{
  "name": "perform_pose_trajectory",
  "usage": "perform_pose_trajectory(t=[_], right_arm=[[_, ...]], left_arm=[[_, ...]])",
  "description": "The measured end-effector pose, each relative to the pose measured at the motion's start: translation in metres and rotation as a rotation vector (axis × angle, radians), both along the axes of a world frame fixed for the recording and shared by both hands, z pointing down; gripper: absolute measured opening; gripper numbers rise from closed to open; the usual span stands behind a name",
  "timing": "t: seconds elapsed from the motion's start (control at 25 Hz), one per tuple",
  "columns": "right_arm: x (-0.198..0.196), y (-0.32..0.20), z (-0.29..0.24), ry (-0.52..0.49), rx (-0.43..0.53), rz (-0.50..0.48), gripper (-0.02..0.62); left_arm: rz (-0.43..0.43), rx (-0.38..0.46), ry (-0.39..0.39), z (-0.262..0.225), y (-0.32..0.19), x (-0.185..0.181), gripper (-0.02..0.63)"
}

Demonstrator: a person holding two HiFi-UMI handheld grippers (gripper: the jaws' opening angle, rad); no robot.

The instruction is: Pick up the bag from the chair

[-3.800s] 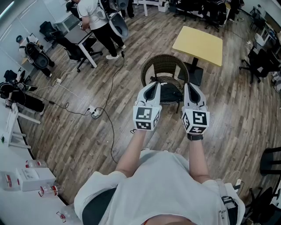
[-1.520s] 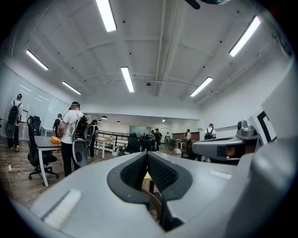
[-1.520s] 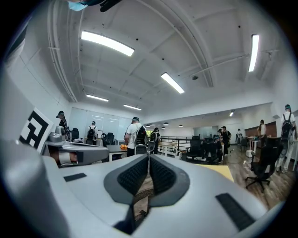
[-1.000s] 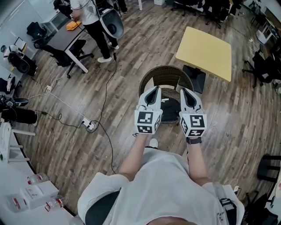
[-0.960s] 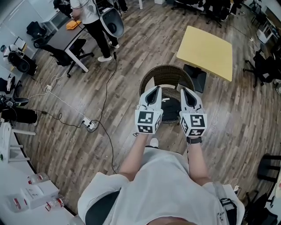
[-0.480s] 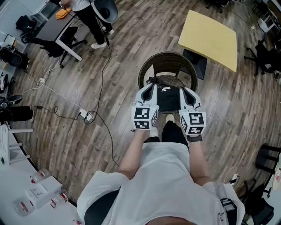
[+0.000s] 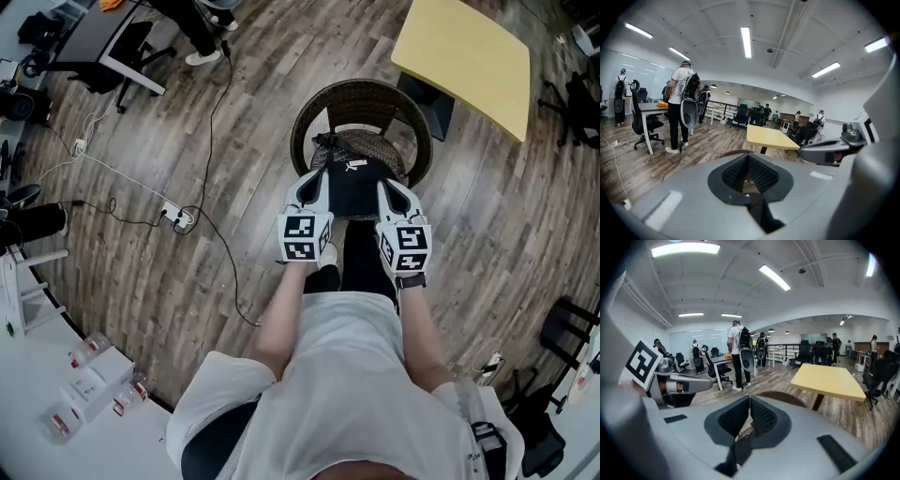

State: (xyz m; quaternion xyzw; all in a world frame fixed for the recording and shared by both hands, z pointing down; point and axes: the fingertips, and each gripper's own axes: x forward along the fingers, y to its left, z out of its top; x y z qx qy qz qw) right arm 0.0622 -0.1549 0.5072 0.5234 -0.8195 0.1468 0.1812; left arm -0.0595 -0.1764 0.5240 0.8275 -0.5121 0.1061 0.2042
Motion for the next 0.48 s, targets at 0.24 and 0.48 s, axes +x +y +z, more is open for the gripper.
perform_pose_trajectory(t=[0.24, 0.48], right_arm=[[0.0, -0.011, 0.071, 0.009, -0.137, 0.009, 0.014], [0.005, -0.023, 0.131, 0.011, -0.255, 0.013, 0.014]], left_arm=[[0.018, -0.129, 0.022, 0.059, -0.007, 0.017, 0.011], [0.059, -0.184, -0.043, 0.119, -0.02, 0.028, 0.011]])
